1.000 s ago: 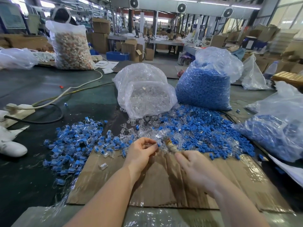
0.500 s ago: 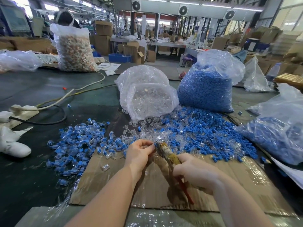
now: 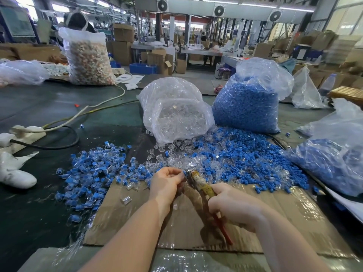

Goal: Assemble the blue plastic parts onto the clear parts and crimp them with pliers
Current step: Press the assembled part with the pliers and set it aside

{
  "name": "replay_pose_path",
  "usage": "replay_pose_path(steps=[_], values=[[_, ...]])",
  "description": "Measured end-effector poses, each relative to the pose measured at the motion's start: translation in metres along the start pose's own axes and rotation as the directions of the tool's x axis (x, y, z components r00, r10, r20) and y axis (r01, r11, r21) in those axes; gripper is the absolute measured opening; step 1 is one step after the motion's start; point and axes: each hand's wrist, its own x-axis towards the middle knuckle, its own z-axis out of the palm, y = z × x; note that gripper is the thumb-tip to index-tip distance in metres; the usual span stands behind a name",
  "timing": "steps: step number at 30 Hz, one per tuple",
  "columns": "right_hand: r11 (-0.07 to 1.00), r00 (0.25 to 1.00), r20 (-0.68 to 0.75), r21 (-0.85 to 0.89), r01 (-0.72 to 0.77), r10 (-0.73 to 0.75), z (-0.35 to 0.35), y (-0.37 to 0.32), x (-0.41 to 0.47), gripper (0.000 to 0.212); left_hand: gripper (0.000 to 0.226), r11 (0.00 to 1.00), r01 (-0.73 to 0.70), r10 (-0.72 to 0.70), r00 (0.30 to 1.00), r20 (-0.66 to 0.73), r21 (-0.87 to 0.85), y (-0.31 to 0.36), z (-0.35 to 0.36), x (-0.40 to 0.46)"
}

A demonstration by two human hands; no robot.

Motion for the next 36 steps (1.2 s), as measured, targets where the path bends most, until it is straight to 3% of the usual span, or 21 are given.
replay_pose_path(steps=[3, 10, 16, 20, 23, 28, 30, 32, 36], values=[[1.0, 1.0, -0.012, -0.026, -0.009, 0.008, 0.0, -0.001, 0.001, 0.037, 0.006, 1.0, 0.002, -0.002, 1.0, 0.011, -0.004, -0.002, -0.001, 0.001], [0.992, 1.0, -0.002, -0.125, 0.018, -0.018, -0.001, -0.011, -0.005, 0.024, 0.006, 1.0, -0.004, 0.003, 1.0, 0.029, 0.017, -0.002, -0.003, 0.001], [0.953, 0.99, -0.076, -0.289, 0.091, -0.117, 0.006, -0.007, -0.003, 0.022, 0.008, 1.0, 0.005, -0.006, 0.999, 0.041, 0.027, -0.001, -0.002, -0.001], [0.948, 0.985, -0.113, -0.303, 0.092, -0.132, 0.012, -0.004, 0.004, 0.019, 0.009, 0.999, -0.005, 0.004, 0.999, 0.041, 0.032, -0.001, -0.002, -0.003], [0.967, 0.988, -0.107, -0.241, 0.084, -0.112, 0.013, -0.001, 0.004, 0.016, 0.008, 1.0, -0.013, 0.012, 0.999, 0.036, 0.023, -0.001, -0.002, -0.004], [0.988, 0.992, -0.077, 0.105, 0.109, -0.101, 0.007, 0.004, -0.007, 0.025, 0.007, 0.999, -0.036, 0.036, 0.999, 0.015, 0.031, -0.001, 0.001, -0.006], [0.978, 0.984, -0.127, 0.151, 0.143, -0.124, 0.011, 0.007, -0.009, 0.03, 0.009, 0.995, -0.074, 0.074, 0.997, 0.004, 0.072, -0.002, 0.003, -0.008], [0.981, 0.961, -0.228, 0.082, 0.176, -0.154, 0.017, 0.011, -0.006, 0.036, 0.009, 0.992, -0.092, 0.093, 0.996, -0.006, 0.084, -0.003, 0.003, -0.009], [0.986, 0.891, -0.425, -0.016, 0.168, -0.159, 0.015, 0.023, 0.002, 0.028, 0.008, 0.991, -0.104, 0.105, 0.994, -0.002, 0.086, -0.004, 0.0, -0.01]])
